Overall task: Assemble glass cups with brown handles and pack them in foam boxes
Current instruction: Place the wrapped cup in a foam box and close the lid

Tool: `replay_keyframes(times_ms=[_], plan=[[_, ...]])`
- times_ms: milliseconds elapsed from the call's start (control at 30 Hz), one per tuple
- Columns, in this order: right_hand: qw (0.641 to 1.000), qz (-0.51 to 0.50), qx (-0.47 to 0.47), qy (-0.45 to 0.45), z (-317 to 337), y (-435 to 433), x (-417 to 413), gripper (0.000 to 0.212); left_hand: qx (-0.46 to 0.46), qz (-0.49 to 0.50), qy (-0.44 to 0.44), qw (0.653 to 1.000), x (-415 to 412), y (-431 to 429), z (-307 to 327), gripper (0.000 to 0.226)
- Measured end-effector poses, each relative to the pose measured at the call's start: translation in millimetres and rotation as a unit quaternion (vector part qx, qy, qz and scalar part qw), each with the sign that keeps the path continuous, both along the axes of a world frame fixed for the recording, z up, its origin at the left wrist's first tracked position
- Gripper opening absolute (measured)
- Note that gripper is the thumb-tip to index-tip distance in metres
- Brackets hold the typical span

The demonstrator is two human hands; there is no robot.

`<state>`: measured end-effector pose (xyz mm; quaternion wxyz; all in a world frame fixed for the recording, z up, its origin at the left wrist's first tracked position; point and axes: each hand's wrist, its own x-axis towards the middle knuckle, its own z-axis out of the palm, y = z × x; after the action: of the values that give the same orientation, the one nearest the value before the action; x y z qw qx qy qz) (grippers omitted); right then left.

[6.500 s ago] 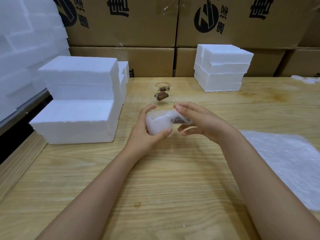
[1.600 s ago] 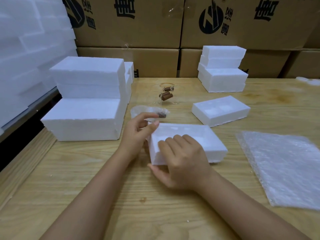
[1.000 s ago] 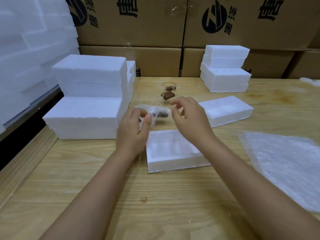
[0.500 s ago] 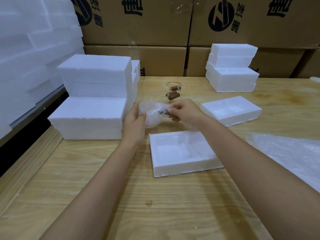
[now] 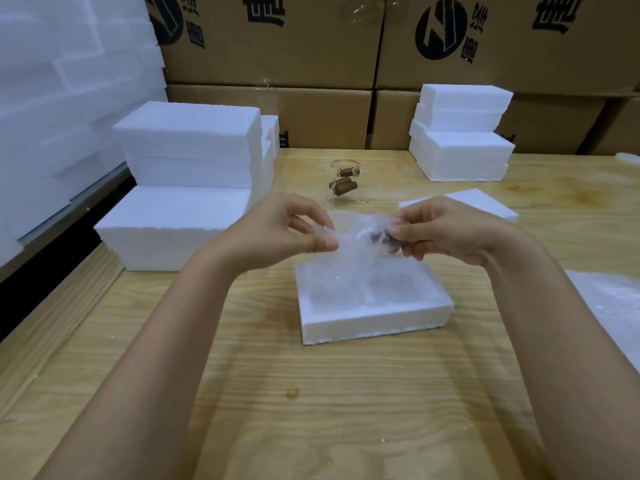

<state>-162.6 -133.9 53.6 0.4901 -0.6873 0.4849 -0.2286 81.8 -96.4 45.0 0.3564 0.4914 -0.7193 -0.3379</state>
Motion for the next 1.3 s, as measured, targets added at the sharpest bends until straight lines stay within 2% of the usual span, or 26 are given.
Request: replay_keyframes(times_ms=[100, 300, 467, 733, 900, 1033, 1133, 1233, 1300], plan=[[1.0, 0.012, 0.014, 0.015, -6, 6, -1, 0.013, 0.025, -0.032, -0.02, 0.999, 1, 1, 0, 0.017], [0.998, 0.049, -0.001, 0.04, -6, 8, -3, 0.007, 0.041, -0.069, -0.114, 0.99, 2, 5, 7, 0.036], [0.996, 0.055, -0.004, 0.072, -14, 6, 2, 0.009, 0.053, -0.06, -0.182, 0.98, 3, 1, 0, 0.024], [0.989, 0.021, -0.046, 0.138, -22, 4, 12, 0.008, 0.002, -0.03, -0.153, 0.988, 7, -11, -17, 0.021], [0.983, -0.048, -0.112, 0.14, -32, -1, 16, 0.007, -0.053, 0.0, -0.099, 0.994, 7, -21, -35, 0.023], [0.977, -0.064, -0.147, 0.142, -37, -1, 16, 0.012, -0.071, 0.009, -0.08, 0.994, 9, -26, -43, 0.027], [0.978, -0.032, -0.135, 0.154, -34, 0, 13, 0.012, -0.047, -0.016, -0.086, 0.995, 13, -24, -44, 0.038], [0.981, -0.017, -0.111, 0.16, -28, -1, 6, 0.027, -0.014, -0.026, -0.102, 0.994, 7, -20, -44, 0.07], [0.976, -0.039, -0.132, 0.166, -28, -3, 3, 0.03, -0.02, -0.009, -0.086, 0.996, -2, -20, -50, 0.084]])
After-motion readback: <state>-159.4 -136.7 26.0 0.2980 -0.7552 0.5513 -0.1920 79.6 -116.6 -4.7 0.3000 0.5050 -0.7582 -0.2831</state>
